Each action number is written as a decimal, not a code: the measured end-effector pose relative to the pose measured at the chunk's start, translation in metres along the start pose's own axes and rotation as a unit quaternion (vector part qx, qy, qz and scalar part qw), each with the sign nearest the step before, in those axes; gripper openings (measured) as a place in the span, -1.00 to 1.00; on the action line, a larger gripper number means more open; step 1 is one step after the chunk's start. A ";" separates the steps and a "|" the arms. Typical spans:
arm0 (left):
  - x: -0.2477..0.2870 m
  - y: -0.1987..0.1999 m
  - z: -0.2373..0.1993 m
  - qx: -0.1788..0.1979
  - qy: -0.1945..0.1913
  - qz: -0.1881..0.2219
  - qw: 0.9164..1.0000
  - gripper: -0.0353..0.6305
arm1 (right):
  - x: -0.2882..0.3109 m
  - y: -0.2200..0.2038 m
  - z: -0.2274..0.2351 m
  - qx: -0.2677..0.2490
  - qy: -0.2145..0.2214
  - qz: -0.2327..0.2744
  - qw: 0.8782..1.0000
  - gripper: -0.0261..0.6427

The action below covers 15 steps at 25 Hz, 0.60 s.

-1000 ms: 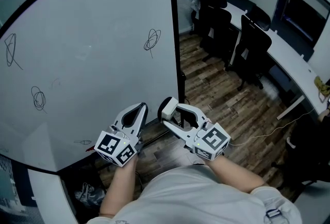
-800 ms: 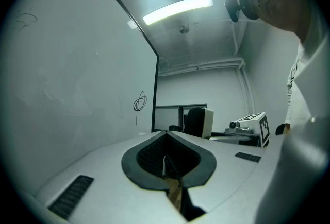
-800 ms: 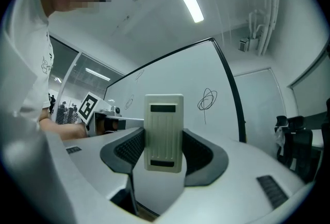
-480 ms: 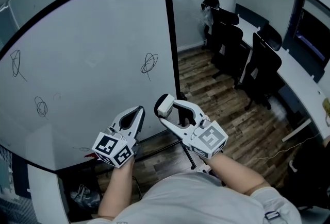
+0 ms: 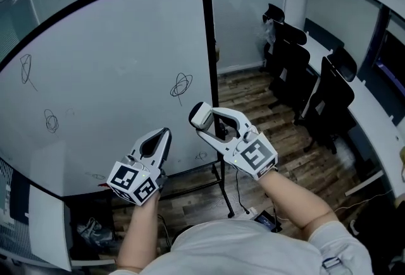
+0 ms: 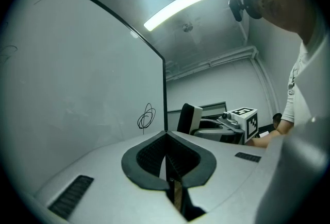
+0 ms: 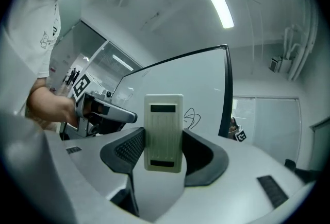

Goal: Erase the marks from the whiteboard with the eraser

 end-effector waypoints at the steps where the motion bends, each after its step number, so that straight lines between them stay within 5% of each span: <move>1: 0.000 0.001 0.002 0.000 0.006 -0.003 1.000 -0.87 | 0.002 0.002 0.004 -0.014 0.004 -0.003 1.000 -0.21; 15: 0.020 -0.007 -0.024 -0.009 0.006 -0.017 1.000 -0.88 | 0.050 0.055 0.065 -0.107 -0.014 -0.046 0.993 -0.21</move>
Point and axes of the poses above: the fingertips, and each gripper's own axes: x forward along the fingers, z to its right, y out of its top, the point moved 8 cm from there along -x, backward along the fingers, and after that the axes turned 6 degrees about y, right-handed, at the moved point
